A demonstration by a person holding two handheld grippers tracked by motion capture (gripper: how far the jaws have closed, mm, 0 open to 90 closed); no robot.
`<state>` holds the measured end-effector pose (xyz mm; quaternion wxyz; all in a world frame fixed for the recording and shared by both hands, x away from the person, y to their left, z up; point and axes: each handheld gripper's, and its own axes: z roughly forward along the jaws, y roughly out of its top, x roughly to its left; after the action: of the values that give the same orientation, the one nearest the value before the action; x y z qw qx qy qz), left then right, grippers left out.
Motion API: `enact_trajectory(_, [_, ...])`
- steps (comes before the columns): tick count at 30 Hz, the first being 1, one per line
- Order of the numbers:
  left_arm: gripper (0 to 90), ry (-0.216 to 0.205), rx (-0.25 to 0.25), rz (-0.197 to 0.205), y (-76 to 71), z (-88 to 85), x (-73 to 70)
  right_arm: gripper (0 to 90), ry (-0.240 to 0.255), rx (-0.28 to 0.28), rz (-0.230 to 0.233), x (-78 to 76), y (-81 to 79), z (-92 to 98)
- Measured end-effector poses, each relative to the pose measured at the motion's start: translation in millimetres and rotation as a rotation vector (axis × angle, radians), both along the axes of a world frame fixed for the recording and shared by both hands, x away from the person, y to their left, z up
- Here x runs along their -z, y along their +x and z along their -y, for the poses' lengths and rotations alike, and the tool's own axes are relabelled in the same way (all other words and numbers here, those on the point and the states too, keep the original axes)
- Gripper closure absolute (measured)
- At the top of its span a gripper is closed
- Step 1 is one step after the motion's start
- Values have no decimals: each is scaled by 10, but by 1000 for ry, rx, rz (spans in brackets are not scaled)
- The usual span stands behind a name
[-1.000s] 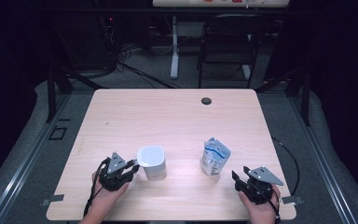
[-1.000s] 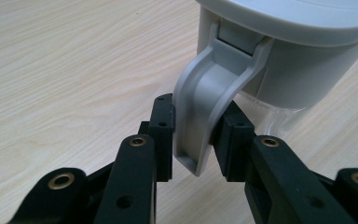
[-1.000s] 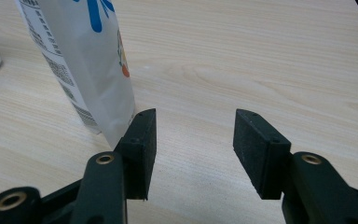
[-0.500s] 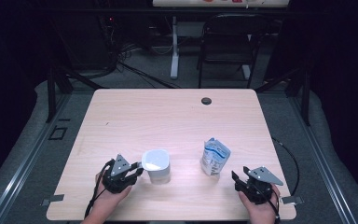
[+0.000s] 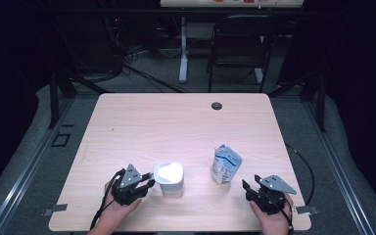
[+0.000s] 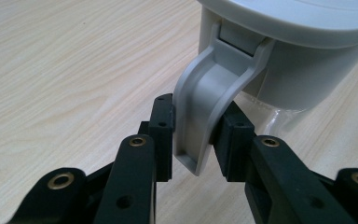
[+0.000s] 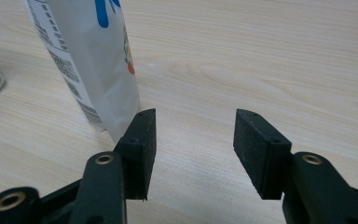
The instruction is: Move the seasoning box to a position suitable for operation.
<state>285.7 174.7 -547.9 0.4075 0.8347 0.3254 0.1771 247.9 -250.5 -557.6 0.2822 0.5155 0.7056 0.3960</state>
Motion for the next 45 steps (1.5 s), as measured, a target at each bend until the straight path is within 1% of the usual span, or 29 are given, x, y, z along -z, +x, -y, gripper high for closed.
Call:
enact_trajectory(3, [696, -10, -3, 1, -3, -2, 1, 490, 0, 2, 5, -1, 0, -2])
enact_trajectory(4, [676, -38, -8, -1, -5, -20, -9, 490, 3, 2, 5, -2, 0, 1])
enact_trajectory(5, [662, -40, -9, -7, -5, -31, -18, 489, 10, 4, 9, 0, 1, -1])
enact_trajectory(7, [619, -55, -13, -20, -1, -54, -26, 489, 7, 3, 8, -2, -1, 3])
enact_trajectory(8, [614, -62, -16, -26, -3, -65, -33, 489, 7, 3, 7, -2, -1, 3])
enact_trajectory(10, [598, -56, -12, -29, -8, -82, -53, 489, 7, 4, 9, -3, -2, 2])
enact_trajectory(11, [596, -61, -13, -30, -13, -82, -57, 489, -1, 4, 5, -10, -5, 4])
enact_trajectory(13, [597, -52, -18, -24, -20, -81, -66, 492, 0, 6, 5, -15, -8, 4])
enact_trajectory(14, [599, -57, -18, -23, -26, -82, -73, 499, 0, 9, 7, -18, -10, 2])
enact_trajectory(16, [602, -66, -4, -32, -38, -92, -98, 533, 6, 7, 10, -31, -19, -1])
enact_trajectory(18, [601, -67, 15, -43, -55, -108, -135, 574, -2, 1, 11, -53, -39, 0])
enact_trajectory(20, [601, -67, 26, -36, -70, -119, -169, 614, -4, -2, 21, -80, -61, -3])
enact_trajectory(22, [596, -83, 42, -42, -78, -143, -205, 656, -7, -2, 33, -111, -85, -2])
enact_trajectory(23, [592, -83, 42, -42, -78, -143, -205, 671, -8, -6, 38, -128, -96, 3])
enact_trajectory(24, [590, -86, 53, -25, -81, -170, -240, 692, -8, -4, 43, -145, -109, 5])
enact_trajectory(26, [581, -96, 52, -20, -80, -196, -273, 734, -9, -6, 51, -166, -125, 6])
enact_trajectory(29, [576, -120, 37, -15, -66, -233, -303, 762, -7, -10, 80, -208, -148, -7])
enact_trajectory(30, [575, -120, 31, -12, -59, -249, -313, 762, -6, -19, 84, -223, -151, -14])
enact_trajectory(31, [575, -129, 22, -13, -53, -260, -316, 759, -2, -28, 84, -235, -153, -26])
enact_trajectory(34, [569, -137, -9, -14, -30, -294, -325, 724, 16, -65, 60, -230, -160, -70])
enact_trajectory(35, [568, -145, -13, -18, -27, -299, -325, 698, 2, -65, 53, -230, -166, -88])
enact_trajectory(36, [568, -144, -16, -23, -22, -309, -332, 681, -4, -64, 53, -235, -171, -99])
enact_trajectory(38, [569, -143, -20, -20, -15, -317, -338, 669, -14, -51, 67, -268, -191, -124])
enact_trajectory(39, [569, -137, -26, -23, -14, -323, -349, 670, -3, -51, 71, -286, -201, -137])
enact_trajectory(40, [569, -141, -37, -23, -11, -328, -357, 674, -5, -53, 73, -308, -217, -146])
enact_trajectory(41, [569, -145, -43, -21, -7, -332, -359, 680, -11, -58, 84, -327, -233, -158])
enact_trajectory(43, [569, -150, -46, -26, -6, -338, -365, 695, -17, -61, 85, -340, -243, -165])
enact_trajectory(44, [563, -142, -59, -18, -5, -339, -372, 713, -6, -91, 73, -370, -260, -171])
enact_trajectory(45, [553, -138, -59, -17, -1, -343, -378, 711, -1, -97, 71, -372, -263, -173])
